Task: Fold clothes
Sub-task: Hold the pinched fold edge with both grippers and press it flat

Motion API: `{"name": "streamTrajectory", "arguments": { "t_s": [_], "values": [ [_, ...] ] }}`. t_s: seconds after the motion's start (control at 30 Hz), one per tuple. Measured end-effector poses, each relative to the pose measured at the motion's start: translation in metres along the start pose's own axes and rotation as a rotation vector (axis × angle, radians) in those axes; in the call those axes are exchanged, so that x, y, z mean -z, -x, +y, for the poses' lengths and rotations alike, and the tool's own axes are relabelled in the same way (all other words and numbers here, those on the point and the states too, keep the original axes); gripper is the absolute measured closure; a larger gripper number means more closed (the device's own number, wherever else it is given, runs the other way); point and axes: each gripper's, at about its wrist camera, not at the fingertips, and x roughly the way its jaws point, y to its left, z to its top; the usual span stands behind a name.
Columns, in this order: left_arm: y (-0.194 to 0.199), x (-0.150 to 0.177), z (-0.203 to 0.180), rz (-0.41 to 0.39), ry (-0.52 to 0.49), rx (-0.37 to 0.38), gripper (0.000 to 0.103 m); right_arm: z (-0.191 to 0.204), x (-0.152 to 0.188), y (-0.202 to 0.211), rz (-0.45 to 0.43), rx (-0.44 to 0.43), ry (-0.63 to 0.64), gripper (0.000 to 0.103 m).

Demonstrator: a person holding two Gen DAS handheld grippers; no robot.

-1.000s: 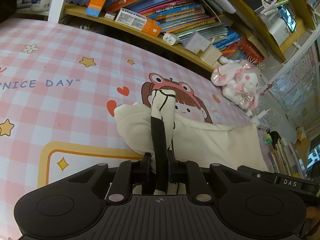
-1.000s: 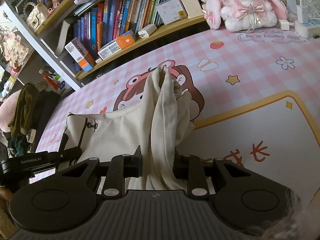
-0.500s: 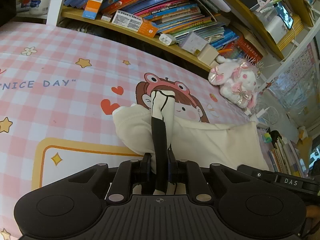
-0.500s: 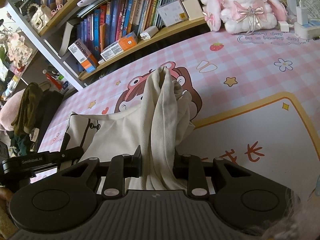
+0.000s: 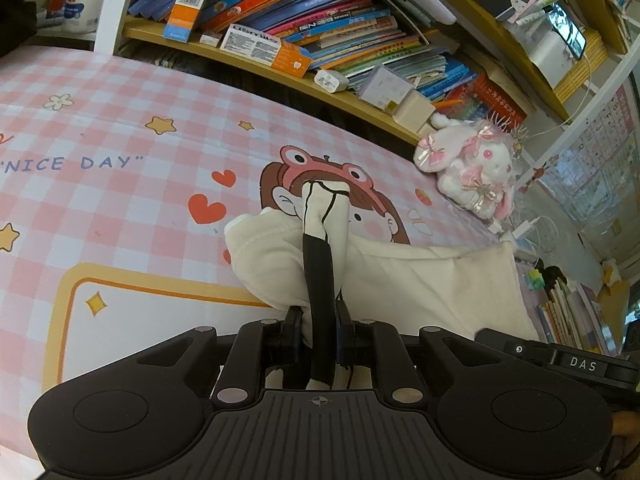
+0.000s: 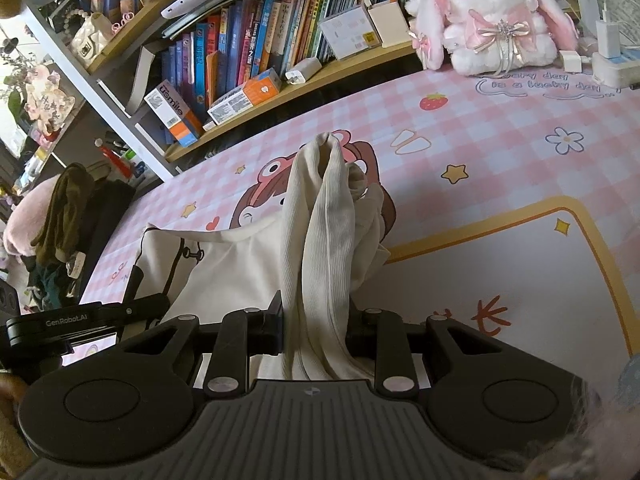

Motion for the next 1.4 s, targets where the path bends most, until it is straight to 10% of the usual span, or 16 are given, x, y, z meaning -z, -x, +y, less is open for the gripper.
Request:
{"name": "streamTrajectory", "arguments": {
  "t_s": [1.4],
  "values": [
    [0.005,-0.018,0.003,-0.020,-0.002,0.023,0.089,-0.001,-0.014,0.004,-0.019,-0.024,0.015,0.080]
  ]
}}
